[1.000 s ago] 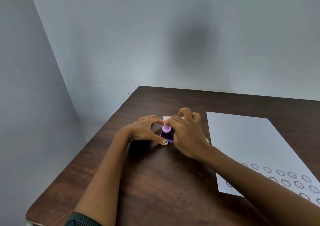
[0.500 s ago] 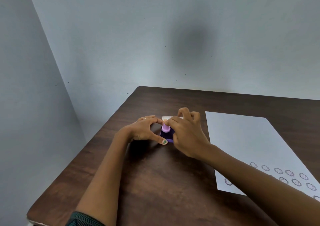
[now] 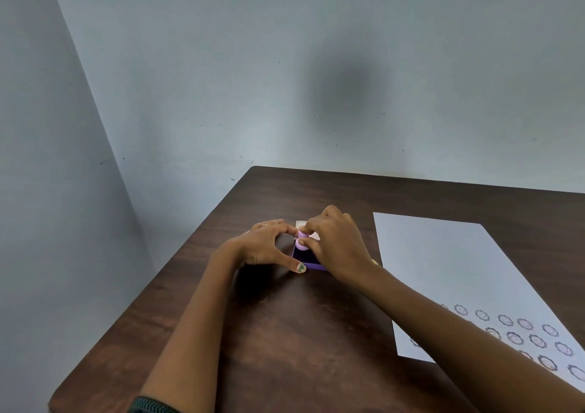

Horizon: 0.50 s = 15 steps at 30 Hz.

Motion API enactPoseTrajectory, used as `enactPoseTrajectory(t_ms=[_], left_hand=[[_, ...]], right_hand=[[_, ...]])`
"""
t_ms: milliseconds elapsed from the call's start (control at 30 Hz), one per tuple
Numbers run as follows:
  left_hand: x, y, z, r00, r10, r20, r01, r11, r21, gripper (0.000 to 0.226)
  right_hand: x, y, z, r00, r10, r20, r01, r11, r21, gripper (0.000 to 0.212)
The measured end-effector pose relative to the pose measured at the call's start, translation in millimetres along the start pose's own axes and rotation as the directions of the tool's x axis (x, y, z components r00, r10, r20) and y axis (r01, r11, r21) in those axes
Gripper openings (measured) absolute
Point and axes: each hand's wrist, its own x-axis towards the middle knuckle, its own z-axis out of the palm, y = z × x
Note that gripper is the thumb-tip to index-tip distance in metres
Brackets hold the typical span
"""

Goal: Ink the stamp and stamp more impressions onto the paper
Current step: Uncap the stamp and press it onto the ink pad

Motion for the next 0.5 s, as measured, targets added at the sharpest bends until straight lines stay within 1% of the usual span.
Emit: enactPoseTrajectory(t_ms=[67,233,367,433,500], left_hand=[[0,-1,0,1.000,0.002,-0.004,-0.002,1.000,-0.006,0.073],[0,-1,0,1.000,0.000,0.002,0.000,1.000,-0.001,0.072],[-1,0,-1,1.000,0.005,0.005,-0.005,1.000,-0.001,0.074],[-1,0,-1,1.000,0.004,0.012,-0.004,1.000,0.004,0.074],[-1,0,-1,1.000,0.014,0.019,-0.014,1.000,0.011,0.072]], right_hand=[[0,0,2,0.999,0.052,-0.011,-0.051,0.996,0.070,0.015],[-1,0,6,0.993,0.122,0.009,-0.122,0.982,0.146,0.012],[5,-1,-1,0.979,0.179,0.096,-0.197,0.954,0.224,0.012],[8,0,-8,0.969,0.228,0.094,-0.246,0.916,0.316,0.011],[9,3,-16,0.941,0.333,0.056,-0.324,0.841,0.434,0.012]])
